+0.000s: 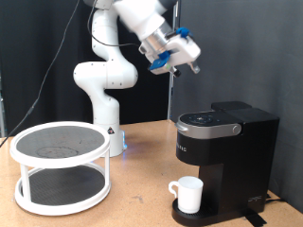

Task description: Make a cup of coffee with the keurig machine

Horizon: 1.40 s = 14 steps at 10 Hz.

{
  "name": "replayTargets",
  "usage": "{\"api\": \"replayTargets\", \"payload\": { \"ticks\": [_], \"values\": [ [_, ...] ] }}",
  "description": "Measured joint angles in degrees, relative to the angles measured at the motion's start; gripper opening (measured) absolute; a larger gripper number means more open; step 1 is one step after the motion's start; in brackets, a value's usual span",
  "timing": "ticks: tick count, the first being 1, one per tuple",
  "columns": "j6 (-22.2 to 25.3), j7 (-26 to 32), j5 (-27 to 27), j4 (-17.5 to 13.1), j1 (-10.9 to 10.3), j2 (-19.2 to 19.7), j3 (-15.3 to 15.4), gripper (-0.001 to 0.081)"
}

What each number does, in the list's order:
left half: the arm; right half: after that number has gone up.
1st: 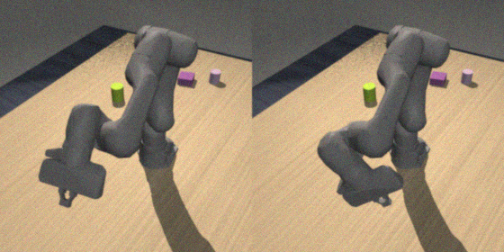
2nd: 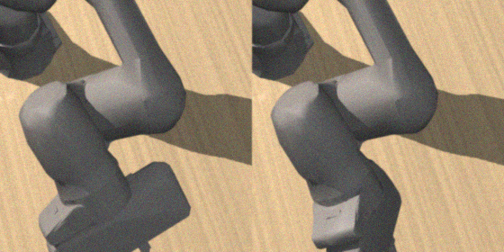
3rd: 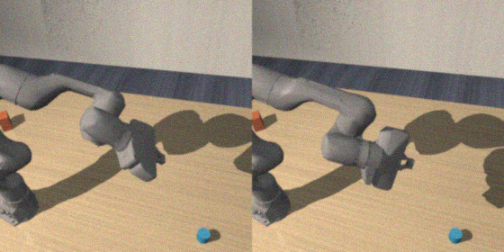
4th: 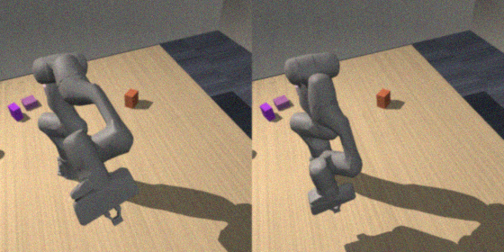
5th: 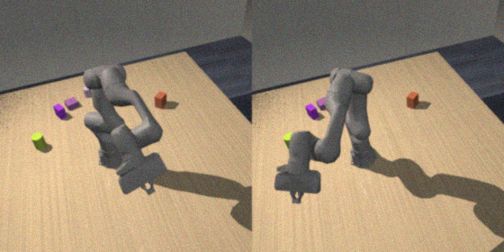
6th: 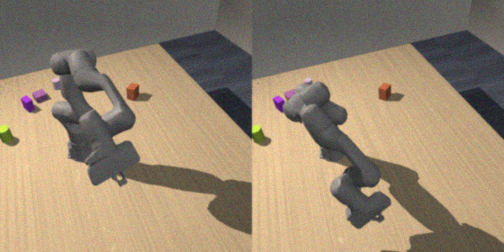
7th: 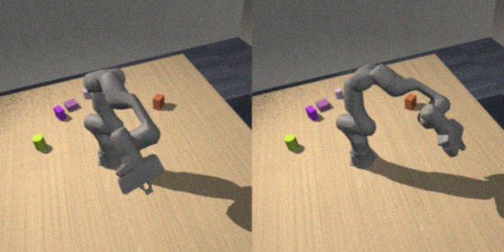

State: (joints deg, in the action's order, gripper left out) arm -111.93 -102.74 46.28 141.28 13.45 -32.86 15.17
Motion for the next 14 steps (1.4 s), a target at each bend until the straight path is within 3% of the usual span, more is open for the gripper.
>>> {"api": "replayTargets", "payload": {
  "ticks": [1, 2, 4, 6, 10, 14],
  "values": [
    [0.0, -0.1, 2.0, 0.3, 0.0, -0.1, -0.1, 0.0734],
    [-0.1, -0.9, 0.7, 0.3, 0.1, -0.1, 0.2, 0.0734],
    [0.2, -3.6, -10.2, -2.0, 0.5, 0.3, 3.6, 0.0734],
    [-0.3, -8.3, -16.4, -5.8, 1.1, 2.1, 7.1, 0.0734],
    [-3.4, -17.5, -24.5, -13.1, 5.0, 8.8, 11.2, 0.0734],
    [-2.3, -18.6, -28.6, -20.9, 6.1, 18.2, 11.6, 0.0734]
  ]
}}
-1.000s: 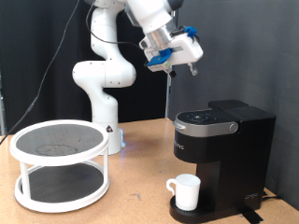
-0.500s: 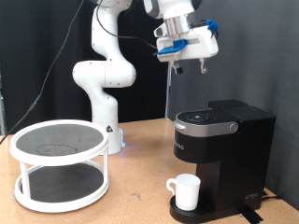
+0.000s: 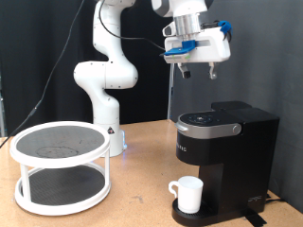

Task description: Make a cup of coffee with the keurig machine

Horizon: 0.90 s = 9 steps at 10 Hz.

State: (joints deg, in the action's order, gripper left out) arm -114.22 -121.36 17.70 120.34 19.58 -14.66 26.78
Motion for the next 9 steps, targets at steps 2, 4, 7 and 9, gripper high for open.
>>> {"api": "replayTargets", "payload": {
  "ticks": [2, 4, 7, 9],
  "values": [
    [0.0, 0.0, -0.8, -2.8, 0.0, 3.7, 0.1, 0.0734],
    [-0.1, 1.4, -2.2, -3.7, -0.1, 5.3, 0.3, 0.0734],
    [-0.6, 2.8, -4.2, -3.0, -0.1, 6.3, 0.9, 0.0734],
    [-0.6, 2.9, -4.6, -2.4, -0.1, 7.4, 1.2, 0.0697]
  ]
}}
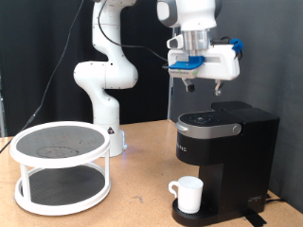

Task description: Make a cup of coffee with the keurig machine

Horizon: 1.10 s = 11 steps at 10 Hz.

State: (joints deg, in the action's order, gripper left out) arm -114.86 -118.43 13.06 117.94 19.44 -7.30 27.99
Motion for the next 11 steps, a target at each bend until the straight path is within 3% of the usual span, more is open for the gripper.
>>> {"api": "replayTargets", "payload": {
  "ticks": [1, 2, 3, 4, 5, 6, 7, 11],
  "values": [
    [0.0, 0.0, -0.1, 0.3, 0.0, 0.5, 0.1, 0.051],
    [0.0, 0.0, -0.3, 0.6, 0.0, 1.0, 0.4, 0.051],
    [0.0, 0.0, -0.5, 0.8, 0.0, 1.7, 0.6, 0.032],
    [0.0, 0.0, -0.8, 1.1, 0.0, 2.1, 0.7, 0.032],
    [0.0, 0.0, -1.2, 1.3, 0.0, 2.6, 0.9, 0.0149],
    [-0.2, 0.0, -1.5, 1.5, 0.0, 3.0, 1.0, 0.0149],
    [-0.5, 0.0, -1.7, 1.7, 0.0, 3.2, 1.1, 0.0028],
    [-0.6, 0.0, -2.5, 2.2, 0.0, 4.3, 1.2, 0.0002]
  ]
}}
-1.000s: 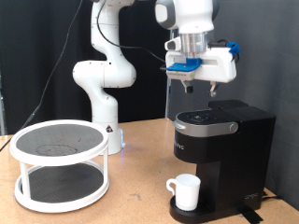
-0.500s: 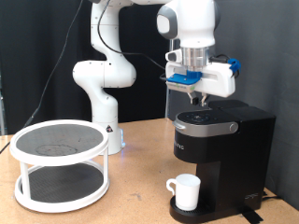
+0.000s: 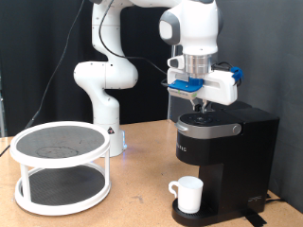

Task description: Make a cup of coffee with the keurig machine

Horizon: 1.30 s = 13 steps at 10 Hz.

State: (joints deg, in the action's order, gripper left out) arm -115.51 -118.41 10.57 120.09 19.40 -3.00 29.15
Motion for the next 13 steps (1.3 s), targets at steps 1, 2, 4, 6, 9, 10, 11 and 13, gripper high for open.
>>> {"api": "replayTargets", "payload": {
  "ticks": [1, 2, 4, 6, 9, 10, 11, 13],
  "values": [
    [0.0, 0.0, -0.4, 0.0, 0.0, 0.5, 0.0, 0.0],
    [0.1, -0.1, -0.5, 0.0, 0.0, 1.1, 0.0, 0.0],
    [0.7, -0.2, -0.7, -0.5, 0.1, 2.1, 0.0, 0.0],
    [1.6, -0.4, -1.3, -1.4, 0.0, 2.8, 0.0, 0.0],
    [2.3, -0.4, -1.7, -2.0, 0.0, 3.2, 0.0, 0.0],
    [2.2, 0.3, -1.6, -2.0, 0.0, 3.2, 0.0, 0.0],
    [1.9, 2.0, -0.7, -1.8, 0.0, 3.0, 0.0, 0.0],
    [0.2, 7.9, 4.9, -0.5, 0.1, 1.5, -0.3, 0.0]
  ]
}}
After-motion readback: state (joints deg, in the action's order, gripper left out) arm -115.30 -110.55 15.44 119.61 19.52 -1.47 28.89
